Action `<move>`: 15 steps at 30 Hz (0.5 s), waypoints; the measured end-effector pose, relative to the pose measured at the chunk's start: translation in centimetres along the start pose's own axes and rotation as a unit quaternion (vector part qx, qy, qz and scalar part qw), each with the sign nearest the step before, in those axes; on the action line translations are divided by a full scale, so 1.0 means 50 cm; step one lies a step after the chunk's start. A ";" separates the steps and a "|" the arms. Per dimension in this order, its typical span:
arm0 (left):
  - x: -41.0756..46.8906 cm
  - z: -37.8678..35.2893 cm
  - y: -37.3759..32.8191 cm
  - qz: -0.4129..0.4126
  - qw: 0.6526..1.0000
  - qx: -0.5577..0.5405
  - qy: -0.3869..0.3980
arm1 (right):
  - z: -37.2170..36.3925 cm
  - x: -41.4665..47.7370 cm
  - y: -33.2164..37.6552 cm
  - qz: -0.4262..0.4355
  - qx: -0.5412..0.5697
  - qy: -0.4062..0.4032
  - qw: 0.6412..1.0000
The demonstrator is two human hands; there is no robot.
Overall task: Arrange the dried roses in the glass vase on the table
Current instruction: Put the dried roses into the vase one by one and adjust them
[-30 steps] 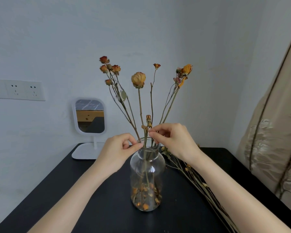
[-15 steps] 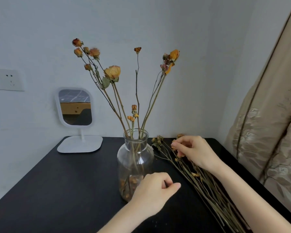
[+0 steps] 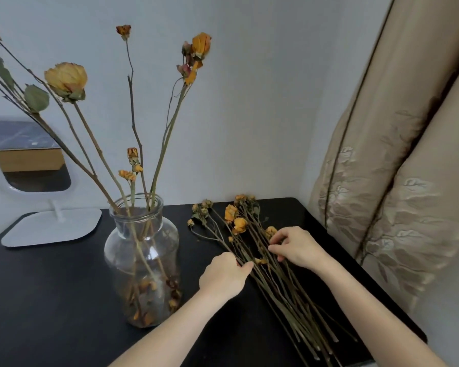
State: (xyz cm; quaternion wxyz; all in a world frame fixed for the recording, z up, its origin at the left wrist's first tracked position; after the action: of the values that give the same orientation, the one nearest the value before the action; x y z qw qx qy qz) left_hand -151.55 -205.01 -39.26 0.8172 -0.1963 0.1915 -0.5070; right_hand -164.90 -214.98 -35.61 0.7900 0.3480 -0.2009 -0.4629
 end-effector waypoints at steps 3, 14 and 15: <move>0.024 -0.012 0.005 0.034 0.999 -0.001 -0.019 | -0.014 0.012 -0.001 0.001 -0.030 0.017 0.999; 0.101 -0.039 0.037 0.121 0.973 -0.195 -0.017 | -0.076 0.045 0.037 -0.010 -0.069 0.083 0.994; 0.103 -0.041 0.038 0.125 0.972 -0.199 -0.016 | -0.079 0.046 0.039 -0.020 -0.081 0.088 0.993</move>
State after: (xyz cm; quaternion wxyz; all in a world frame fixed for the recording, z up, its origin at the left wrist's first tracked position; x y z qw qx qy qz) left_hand -149.02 -209.16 -42.55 0.8217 -0.3374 0.2986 -0.3491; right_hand -160.08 -214.90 -36.88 0.8210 0.3264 -0.0857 -0.4606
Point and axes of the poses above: each hand's wrist, its own x-axis towards the middle knuckle, its own z-axis out of the back of the hand, y = z × x, the point moved 1 cm from there along x, towards the middle knuckle, and after that the axes turned 11 degrees about x, right-handed, at the moved point
